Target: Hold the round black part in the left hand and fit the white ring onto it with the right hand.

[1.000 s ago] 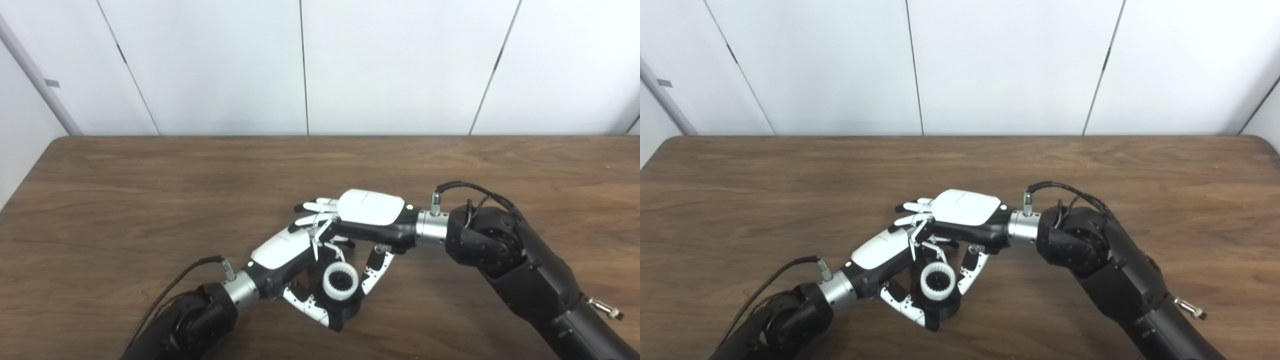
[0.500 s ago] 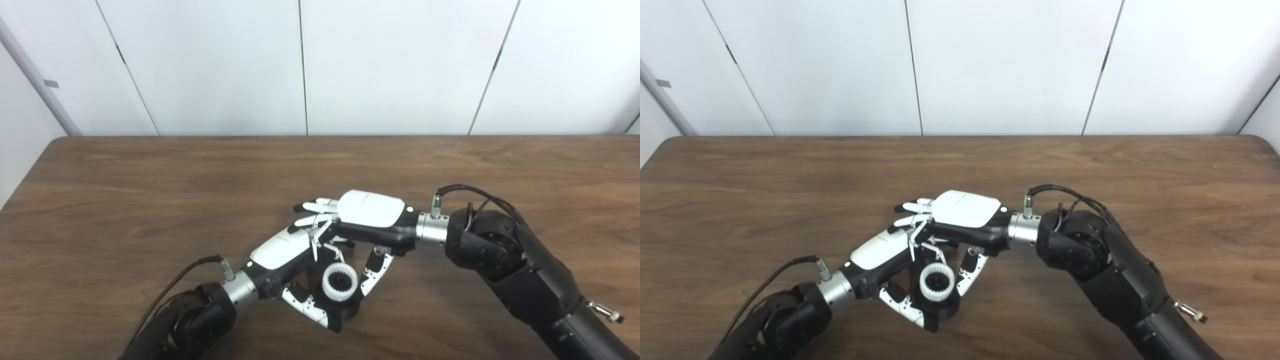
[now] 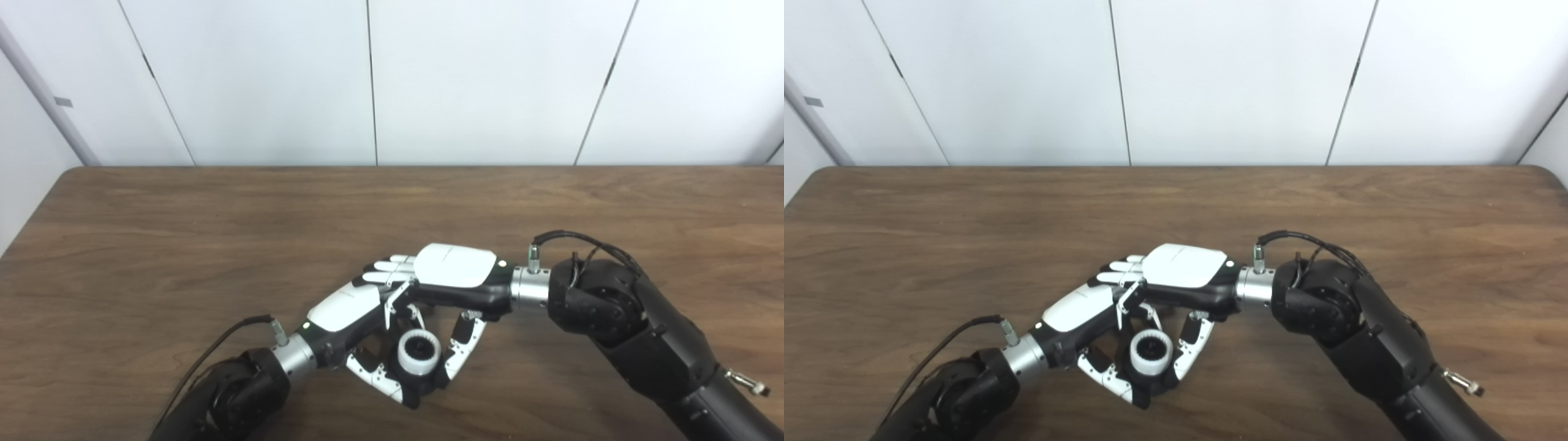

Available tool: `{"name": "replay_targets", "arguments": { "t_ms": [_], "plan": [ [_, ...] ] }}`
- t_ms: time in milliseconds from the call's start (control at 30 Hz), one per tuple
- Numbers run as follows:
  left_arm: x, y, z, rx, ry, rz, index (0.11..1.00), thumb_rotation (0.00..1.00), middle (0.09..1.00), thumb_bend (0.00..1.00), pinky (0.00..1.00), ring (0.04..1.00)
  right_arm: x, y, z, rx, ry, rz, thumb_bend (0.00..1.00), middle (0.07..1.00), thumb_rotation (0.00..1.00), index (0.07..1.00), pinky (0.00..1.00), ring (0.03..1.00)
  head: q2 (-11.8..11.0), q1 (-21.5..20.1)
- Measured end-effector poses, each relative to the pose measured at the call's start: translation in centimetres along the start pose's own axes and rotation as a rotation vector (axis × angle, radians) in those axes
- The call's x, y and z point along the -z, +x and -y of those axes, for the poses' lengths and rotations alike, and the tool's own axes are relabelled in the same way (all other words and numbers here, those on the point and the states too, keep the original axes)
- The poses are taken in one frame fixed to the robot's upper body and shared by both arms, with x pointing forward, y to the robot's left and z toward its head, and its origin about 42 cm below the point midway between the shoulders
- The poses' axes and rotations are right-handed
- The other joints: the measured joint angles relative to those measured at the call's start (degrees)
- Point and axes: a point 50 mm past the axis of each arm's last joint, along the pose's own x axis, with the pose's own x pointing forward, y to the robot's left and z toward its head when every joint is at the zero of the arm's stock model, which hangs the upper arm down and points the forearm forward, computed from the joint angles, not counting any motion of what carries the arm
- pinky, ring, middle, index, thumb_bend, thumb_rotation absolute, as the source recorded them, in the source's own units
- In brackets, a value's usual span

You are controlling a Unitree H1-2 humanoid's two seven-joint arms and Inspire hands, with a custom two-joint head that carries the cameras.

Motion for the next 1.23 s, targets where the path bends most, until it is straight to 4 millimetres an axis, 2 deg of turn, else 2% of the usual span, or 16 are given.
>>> {"name": "replay_targets", "arguments": {
  "t_ms": [433, 833, 1167, 1200, 1233],
  "plan": [
    [-0.1, 0.1, -0.1, 0.001, 0.002, -0.003, 0.481, 0.06, 0.879, 0.53, 1.00, 1.000, -0.7, -0.8, 0.4, -0.037, 0.000, -0.004, 1.00, 1.000, 0.22, 0.664, 1.00, 1.000, 0.00, -0.18],
    [0.0, 0.0, -0.1, -0.010, 0.050, 0.000, 0.481, 0.06, 0.854, 0.53, 1.00, 1.000, -0.4, -1.6, 1.1, -0.009, 0.017, -0.011, 1.00, 1.000, 0.20, 0.646, 1.00, 1.000, 0.79, -0.79],
    [0.8, 0.0, 0.1, -0.030, 0.103, 0.022, 0.490, 0.07, 0.901, 0.52, 1.00, 1.000, 0.3, -3.3, 2.4, 0.039, 0.021, -0.038, 1.00, 0.999, 0.19, 0.643, 1.00, 1.000, 0.97, -1.32],
    [0.8, 0.0, 0.0, -0.029, 0.112, 0.024, 0.549, 0.12, 0.912, 0.81, 1.00, 1.000, 0.2, -3.3, 2.5, 0.042, 0.022, -0.035, 1.00, 0.999, 0.18, 0.646, 1.00, 1.000, 0.97, -1.32],
    [0.8, 0.0, 0.0, -0.027, 0.118, 0.025, 0.579, 0.15, 0.922, 0.90, 1.00, 1.000, 0.2, -3.3, 2.5, 0.044, 0.023, -0.033, 1.00, 0.998, 0.18, 0.649, 1.00, 1.000, 1.05, -1.32]
  ]
}}
